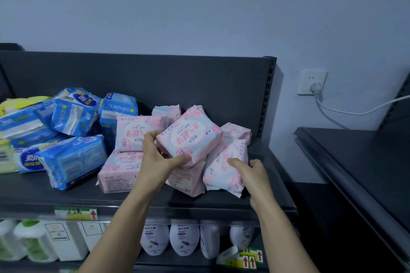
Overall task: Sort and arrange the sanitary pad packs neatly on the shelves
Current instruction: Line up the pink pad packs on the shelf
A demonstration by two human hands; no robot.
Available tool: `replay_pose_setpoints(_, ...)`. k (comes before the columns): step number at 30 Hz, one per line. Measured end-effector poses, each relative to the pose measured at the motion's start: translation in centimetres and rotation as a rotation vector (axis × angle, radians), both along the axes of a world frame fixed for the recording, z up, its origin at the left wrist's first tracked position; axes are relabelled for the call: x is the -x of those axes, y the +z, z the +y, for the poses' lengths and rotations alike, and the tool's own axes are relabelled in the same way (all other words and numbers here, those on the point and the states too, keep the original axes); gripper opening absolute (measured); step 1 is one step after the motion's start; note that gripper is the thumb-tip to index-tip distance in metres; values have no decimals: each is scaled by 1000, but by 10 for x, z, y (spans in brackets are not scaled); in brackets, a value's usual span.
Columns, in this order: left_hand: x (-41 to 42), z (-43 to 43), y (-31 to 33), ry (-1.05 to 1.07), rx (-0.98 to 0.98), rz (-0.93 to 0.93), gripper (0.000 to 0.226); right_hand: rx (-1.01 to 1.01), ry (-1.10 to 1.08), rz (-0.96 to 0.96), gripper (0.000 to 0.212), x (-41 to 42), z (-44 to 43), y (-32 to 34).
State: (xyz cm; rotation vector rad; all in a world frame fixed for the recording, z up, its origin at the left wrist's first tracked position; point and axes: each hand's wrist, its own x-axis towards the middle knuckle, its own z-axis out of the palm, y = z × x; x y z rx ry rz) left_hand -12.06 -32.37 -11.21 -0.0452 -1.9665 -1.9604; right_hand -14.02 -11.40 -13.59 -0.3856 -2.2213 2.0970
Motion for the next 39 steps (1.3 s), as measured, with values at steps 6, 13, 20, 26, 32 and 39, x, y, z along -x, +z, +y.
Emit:
replay_pose_setpoints(6, -1, -2, 9, 115, -73, -62, 62, -22, 139, 105, 101, 0, 6, 4)
replay_pose_setpoints(13, -2, 6, 10, 128, -403, -107, 45, 123, -219, 261, 49, -11, -1, 6)
replay_pose_setpoints(20, -17, 14, 11, -116, -203, -225, 98, 262, -173, 263, 64, -21, -8, 9)
replay_pose_setpoints(26, -27, 14, 12, -251, -35, -237, 91, 230, -171, 313, 43, -29, -3, 13)
replay_pose_setpoints(32, -26, 22, 12, -186, -343, -218, 68, 281, -292, 360, 36, -43, 4, 15)
replay_pose_setpoints(39, -27, 35, 7, -307, -611, -251, 30, 295, -404, 451, 67, -64, 25, 13)
